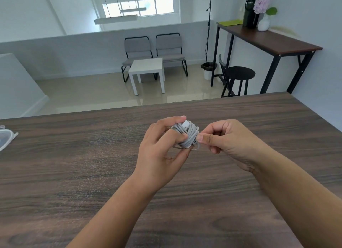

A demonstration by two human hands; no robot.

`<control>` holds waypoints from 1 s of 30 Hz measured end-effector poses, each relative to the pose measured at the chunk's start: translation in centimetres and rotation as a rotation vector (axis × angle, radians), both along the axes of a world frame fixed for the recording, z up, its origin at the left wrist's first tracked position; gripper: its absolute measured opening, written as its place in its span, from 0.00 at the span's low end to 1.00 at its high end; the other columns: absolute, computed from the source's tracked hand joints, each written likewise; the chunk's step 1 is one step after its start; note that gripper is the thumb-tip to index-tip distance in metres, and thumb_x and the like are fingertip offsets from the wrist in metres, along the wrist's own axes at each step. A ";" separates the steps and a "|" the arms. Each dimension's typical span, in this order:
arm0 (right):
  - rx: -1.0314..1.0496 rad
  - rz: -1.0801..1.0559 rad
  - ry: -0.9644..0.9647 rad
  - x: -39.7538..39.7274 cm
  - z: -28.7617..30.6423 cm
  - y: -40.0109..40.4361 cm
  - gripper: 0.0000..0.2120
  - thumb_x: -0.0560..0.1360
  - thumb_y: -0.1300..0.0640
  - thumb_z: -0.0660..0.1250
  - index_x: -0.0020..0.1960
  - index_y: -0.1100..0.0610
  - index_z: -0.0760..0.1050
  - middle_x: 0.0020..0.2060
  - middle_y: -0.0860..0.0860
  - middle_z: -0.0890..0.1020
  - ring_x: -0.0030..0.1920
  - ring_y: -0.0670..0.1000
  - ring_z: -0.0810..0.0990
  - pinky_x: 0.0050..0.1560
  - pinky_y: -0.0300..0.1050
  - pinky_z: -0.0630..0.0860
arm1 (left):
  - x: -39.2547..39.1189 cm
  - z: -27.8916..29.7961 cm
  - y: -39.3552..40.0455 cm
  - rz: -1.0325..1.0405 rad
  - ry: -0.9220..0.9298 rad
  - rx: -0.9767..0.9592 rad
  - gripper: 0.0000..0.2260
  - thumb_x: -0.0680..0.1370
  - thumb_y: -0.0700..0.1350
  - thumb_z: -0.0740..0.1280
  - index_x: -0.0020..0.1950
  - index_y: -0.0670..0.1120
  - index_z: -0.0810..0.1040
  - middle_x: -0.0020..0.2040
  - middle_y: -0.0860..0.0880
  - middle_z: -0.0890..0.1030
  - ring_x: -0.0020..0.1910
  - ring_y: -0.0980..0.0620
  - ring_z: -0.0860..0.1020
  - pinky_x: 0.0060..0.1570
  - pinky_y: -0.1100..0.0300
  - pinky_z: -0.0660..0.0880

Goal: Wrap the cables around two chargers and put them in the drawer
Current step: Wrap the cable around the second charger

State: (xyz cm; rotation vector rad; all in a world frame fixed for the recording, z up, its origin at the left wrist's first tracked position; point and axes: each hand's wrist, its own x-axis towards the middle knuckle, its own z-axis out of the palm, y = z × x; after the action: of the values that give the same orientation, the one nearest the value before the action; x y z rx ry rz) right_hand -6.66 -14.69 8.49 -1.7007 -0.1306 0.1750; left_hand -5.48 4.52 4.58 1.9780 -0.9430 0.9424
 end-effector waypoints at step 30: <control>-0.325 -0.129 -0.210 -0.5 -0.9 0.0 0.02 0.72 0.57 0.72 0.41 0.51 0.83 0.31 0.49 0.83 0.29 0.39 0.72 0.35 0.34 0.72 | 0.6 -1.4 0.1 -0.033 0.164 -0.049 0.12 0.71 0.40 0.77 0.50 0.46 0.76 0.64 0.43 0.76 0.55 0.46 0.80 0.44 0.50 0.80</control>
State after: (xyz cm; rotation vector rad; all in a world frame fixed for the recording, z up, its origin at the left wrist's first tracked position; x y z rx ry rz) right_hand -7.14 -14.69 7.63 -2.0431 -0.1538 -0.0849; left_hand -4.85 4.58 3.13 1.9593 -0.8495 0.7654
